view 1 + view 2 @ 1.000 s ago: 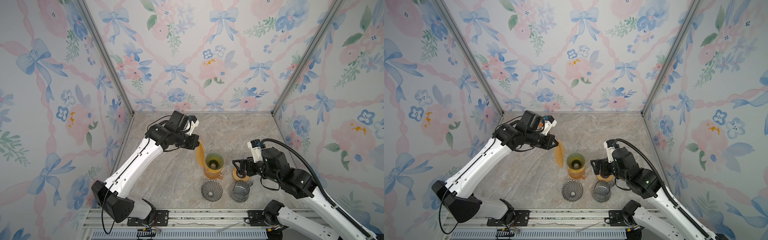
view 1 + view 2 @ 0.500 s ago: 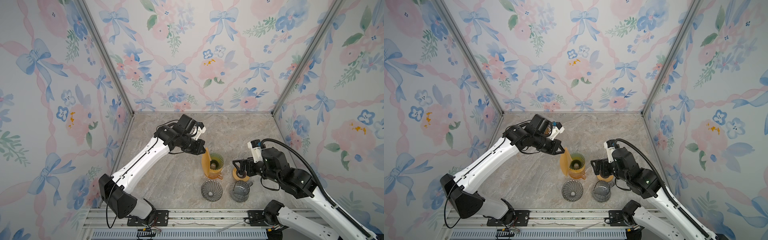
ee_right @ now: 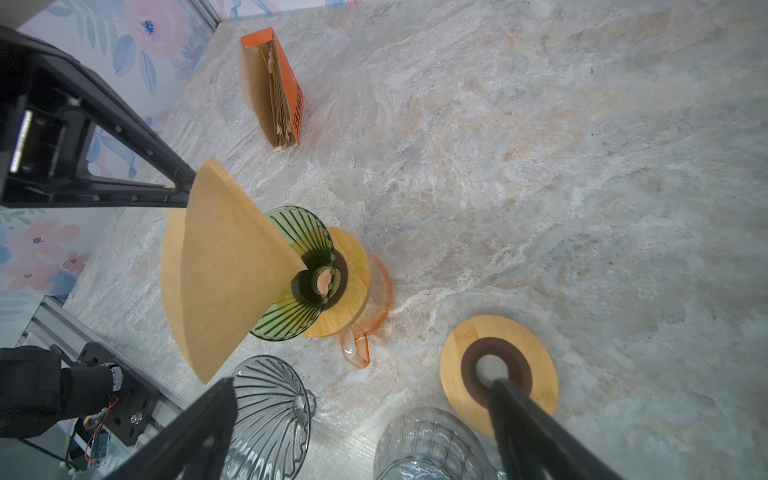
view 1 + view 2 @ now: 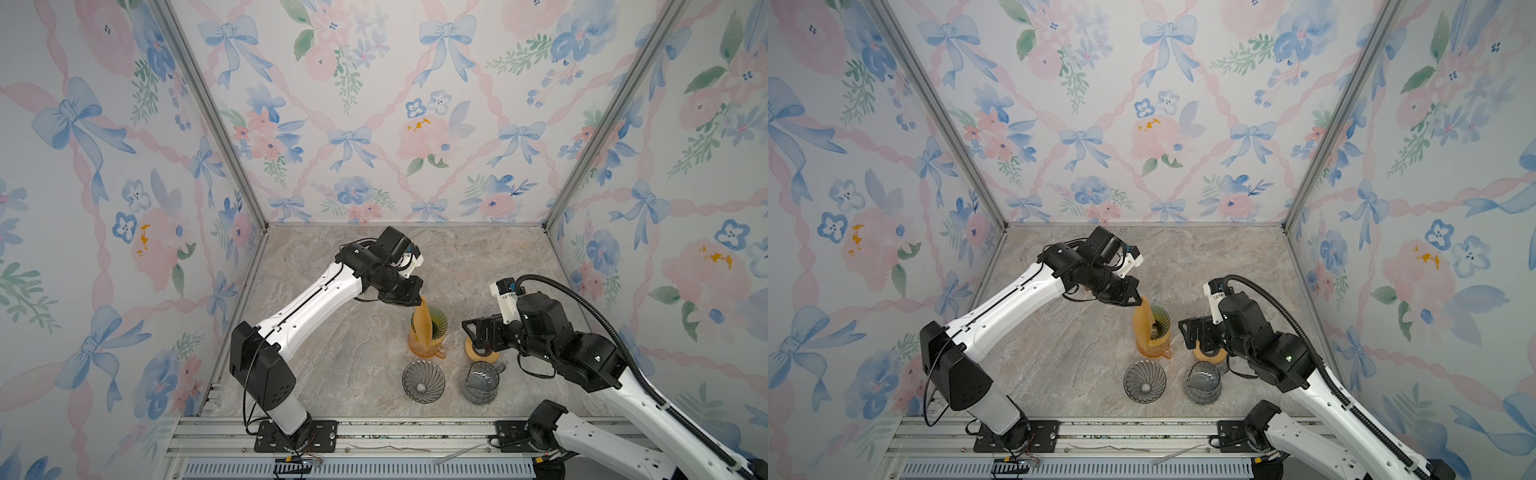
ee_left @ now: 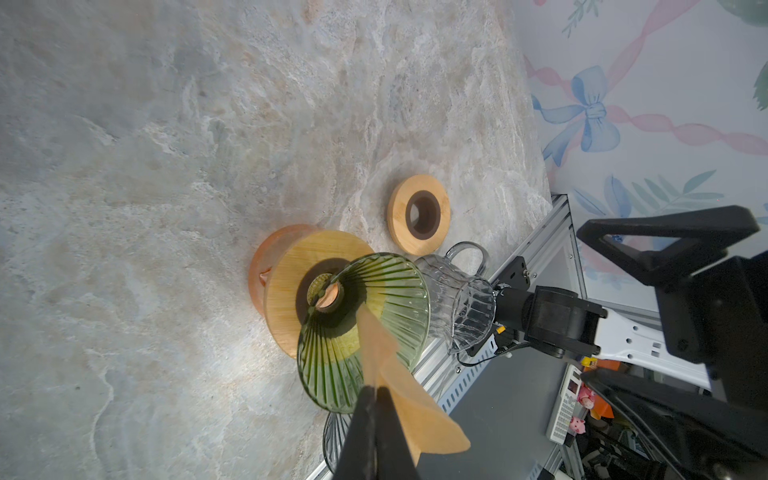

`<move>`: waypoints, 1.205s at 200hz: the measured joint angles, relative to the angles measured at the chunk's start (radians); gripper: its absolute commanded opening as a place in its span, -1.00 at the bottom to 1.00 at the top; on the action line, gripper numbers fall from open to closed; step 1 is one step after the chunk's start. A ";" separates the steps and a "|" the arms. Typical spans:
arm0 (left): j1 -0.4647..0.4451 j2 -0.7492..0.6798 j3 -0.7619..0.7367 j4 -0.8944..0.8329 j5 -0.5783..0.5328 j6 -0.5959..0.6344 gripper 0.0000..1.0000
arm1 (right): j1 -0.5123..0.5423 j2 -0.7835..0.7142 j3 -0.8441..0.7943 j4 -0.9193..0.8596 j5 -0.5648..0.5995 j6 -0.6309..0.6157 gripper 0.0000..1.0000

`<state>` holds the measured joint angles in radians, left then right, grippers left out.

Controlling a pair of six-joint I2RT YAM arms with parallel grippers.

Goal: Place the coffee filter in the dripper
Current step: 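Lower the filter into the green dripper while the right gripper reaches toward it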

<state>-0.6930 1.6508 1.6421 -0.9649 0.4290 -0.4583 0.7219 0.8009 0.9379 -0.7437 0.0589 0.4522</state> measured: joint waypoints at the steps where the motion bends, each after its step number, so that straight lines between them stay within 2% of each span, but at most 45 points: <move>1: 0.000 0.001 0.001 0.000 -0.002 0.000 -0.82 | 0.001 0.001 0.000 0.000 0.002 0.000 0.93; 51: -0.030 0.035 0.020 0.008 -0.056 -0.018 -0.54 | 0.060 0.065 0.034 0.003 0.033 -0.001 0.93; 67: -0.036 0.035 0.021 0.008 -0.078 -0.018 -0.37 | 0.075 0.085 0.047 0.003 0.048 -0.001 0.93; 95: -0.041 0.035 0.021 0.009 -0.122 -0.019 -0.20 | 0.098 0.117 0.053 0.003 0.072 -0.001 0.93; 128: -0.050 0.026 0.015 0.012 -0.192 -0.019 0.14 | 0.112 0.167 0.074 0.003 0.089 -0.001 0.93; 170: -0.090 -0.069 -0.060 0.016 -0.293 -0.021 0.45 | 0.122 0.216 0.116 0.003 0.084 -0.002 0.93; 215: -0.098 -0.214 -0.160 0.020 -0.372 -0.039 0.82 | 0.179 0.267 0.163 0.002 0.080 -0.008 0.93; 241: -0.099 -0.297 -0.238 0.021 -0.381 -0.048 0.86 | 0.210 0.320 0.199 0.001 0.092 -0.008 0.93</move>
<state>-0.7918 1.3540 1.4036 -0.9443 0.0475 -0.5064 0.9318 1.1206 1.1366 -0.7425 0.1505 0.4442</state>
